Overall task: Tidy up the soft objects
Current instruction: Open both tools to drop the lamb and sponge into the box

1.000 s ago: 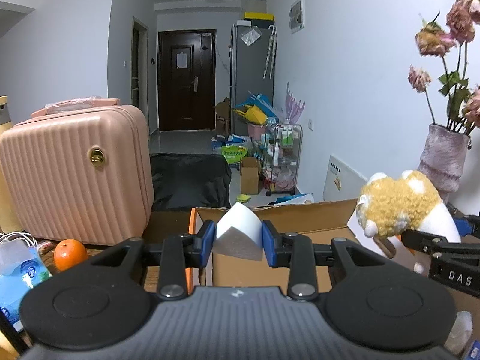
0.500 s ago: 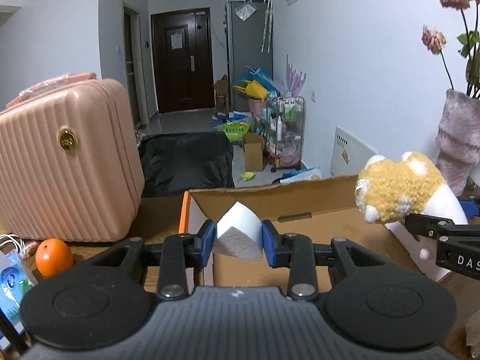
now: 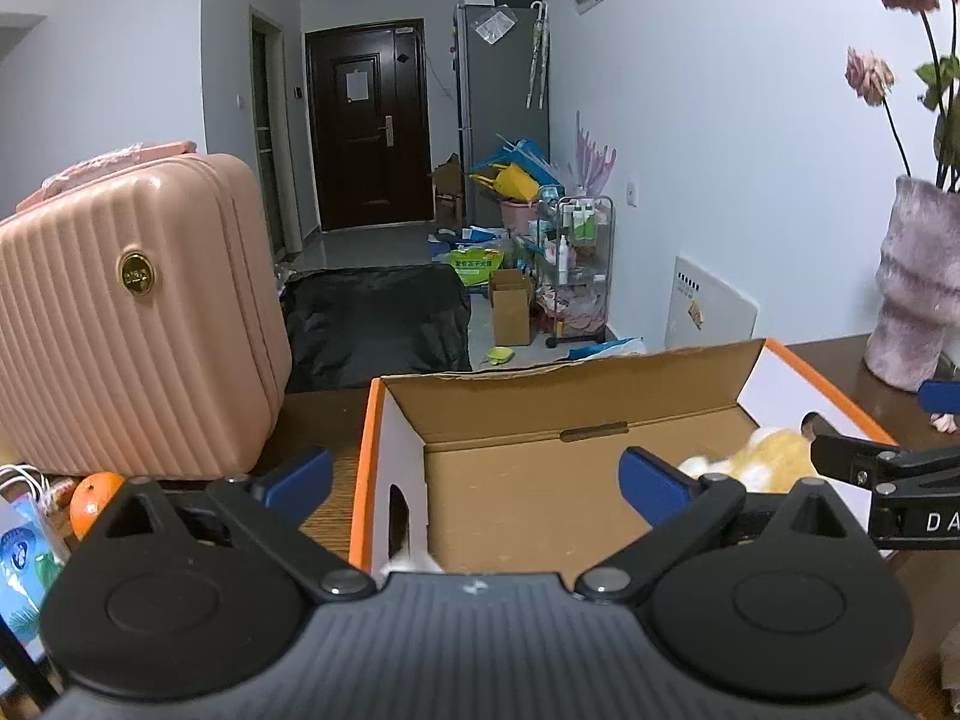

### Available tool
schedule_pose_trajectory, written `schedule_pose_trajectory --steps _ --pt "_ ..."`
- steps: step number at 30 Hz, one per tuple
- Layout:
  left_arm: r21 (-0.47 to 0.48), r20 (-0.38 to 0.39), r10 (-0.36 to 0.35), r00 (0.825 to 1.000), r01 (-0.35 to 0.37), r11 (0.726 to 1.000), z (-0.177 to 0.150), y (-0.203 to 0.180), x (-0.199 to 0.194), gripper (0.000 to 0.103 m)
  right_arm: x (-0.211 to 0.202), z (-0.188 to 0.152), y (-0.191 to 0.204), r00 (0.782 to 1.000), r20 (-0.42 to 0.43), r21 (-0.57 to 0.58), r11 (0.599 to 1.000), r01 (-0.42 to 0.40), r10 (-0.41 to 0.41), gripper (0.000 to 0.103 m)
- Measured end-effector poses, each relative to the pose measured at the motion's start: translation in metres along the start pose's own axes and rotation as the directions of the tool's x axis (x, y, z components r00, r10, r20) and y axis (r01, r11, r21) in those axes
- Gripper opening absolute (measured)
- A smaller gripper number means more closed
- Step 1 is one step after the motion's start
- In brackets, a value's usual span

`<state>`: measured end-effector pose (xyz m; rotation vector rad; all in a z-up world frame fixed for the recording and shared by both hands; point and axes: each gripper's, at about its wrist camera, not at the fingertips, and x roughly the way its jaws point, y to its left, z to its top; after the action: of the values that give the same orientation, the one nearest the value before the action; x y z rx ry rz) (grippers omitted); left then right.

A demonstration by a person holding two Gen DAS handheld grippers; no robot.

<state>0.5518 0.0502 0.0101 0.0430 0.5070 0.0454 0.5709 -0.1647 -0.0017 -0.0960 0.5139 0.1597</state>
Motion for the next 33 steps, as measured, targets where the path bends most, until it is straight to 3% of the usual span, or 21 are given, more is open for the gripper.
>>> schedule_pose_trajectory --steps 12,33 --pt "-0.034 0.007 -0.009 1.000 0.009 0.999 0.006 0.009 -0.008 0.103 -0.013 0.003 0.003 1.000 0.016 -0.015 1.000 0.003 -0.002 0.103" --pt "-0.030 0.073 -0.025 0.997 0.027 0.999 -0.005 0.016 -0.071 0.103 -0.077 -0.009 0.000 0.997 0.078 -0.010 1.000 0.003 -0.002 0.103"
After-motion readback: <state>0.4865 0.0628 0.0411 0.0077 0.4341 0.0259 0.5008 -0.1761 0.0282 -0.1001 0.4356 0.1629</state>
